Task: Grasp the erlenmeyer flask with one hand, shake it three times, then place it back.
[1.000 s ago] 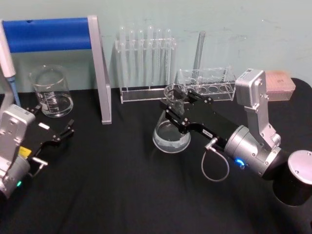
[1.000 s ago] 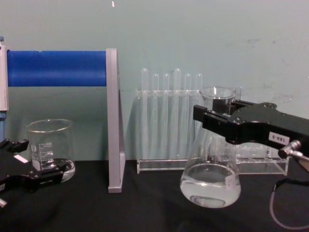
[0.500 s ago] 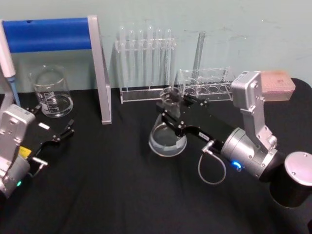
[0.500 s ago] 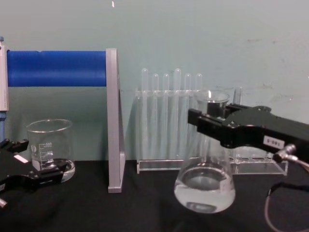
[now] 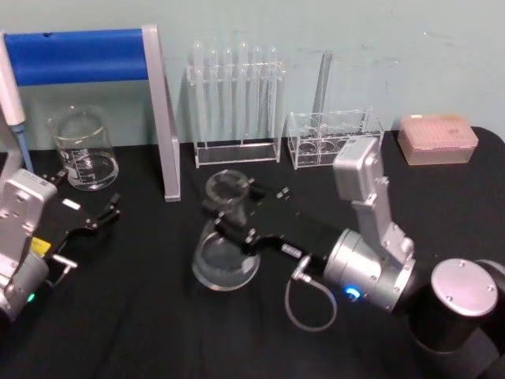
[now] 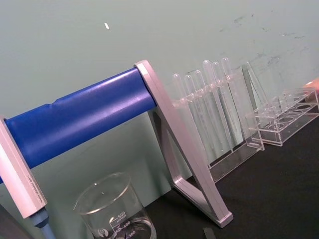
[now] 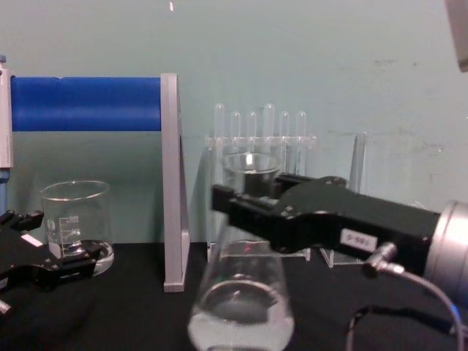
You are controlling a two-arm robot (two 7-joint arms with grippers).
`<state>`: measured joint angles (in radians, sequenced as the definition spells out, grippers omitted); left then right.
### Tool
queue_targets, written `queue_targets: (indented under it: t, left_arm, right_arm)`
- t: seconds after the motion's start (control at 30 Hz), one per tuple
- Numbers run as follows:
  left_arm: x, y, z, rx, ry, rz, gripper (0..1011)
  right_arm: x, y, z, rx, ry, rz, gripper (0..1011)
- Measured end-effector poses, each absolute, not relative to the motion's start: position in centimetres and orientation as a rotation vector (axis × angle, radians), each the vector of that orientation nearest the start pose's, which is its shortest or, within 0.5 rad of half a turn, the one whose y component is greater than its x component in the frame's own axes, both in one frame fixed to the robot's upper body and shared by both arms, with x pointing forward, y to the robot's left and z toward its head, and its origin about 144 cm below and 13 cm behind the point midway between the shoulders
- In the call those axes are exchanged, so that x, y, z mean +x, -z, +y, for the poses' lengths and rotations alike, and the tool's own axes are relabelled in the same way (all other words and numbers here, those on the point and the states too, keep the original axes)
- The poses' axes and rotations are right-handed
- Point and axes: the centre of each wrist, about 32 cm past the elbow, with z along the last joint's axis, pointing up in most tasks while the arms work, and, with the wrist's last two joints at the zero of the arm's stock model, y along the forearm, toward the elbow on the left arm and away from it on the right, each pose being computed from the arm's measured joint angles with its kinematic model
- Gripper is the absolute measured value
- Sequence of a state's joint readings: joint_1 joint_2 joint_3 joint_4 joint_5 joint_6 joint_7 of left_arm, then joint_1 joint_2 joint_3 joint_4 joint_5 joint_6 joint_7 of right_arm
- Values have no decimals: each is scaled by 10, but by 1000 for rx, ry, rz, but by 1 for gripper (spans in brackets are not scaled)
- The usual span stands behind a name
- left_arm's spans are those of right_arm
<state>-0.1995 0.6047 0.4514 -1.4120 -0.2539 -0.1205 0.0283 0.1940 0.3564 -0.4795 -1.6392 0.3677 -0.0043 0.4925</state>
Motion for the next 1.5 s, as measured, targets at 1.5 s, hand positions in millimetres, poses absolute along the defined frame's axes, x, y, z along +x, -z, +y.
queue_targets:
  t: [1.5]
  left_arm:
    - [489,-1140,310,304,-1248,-285,1001]
  right_arm:
    - [504,-1198,-234,7,956,-125,450]
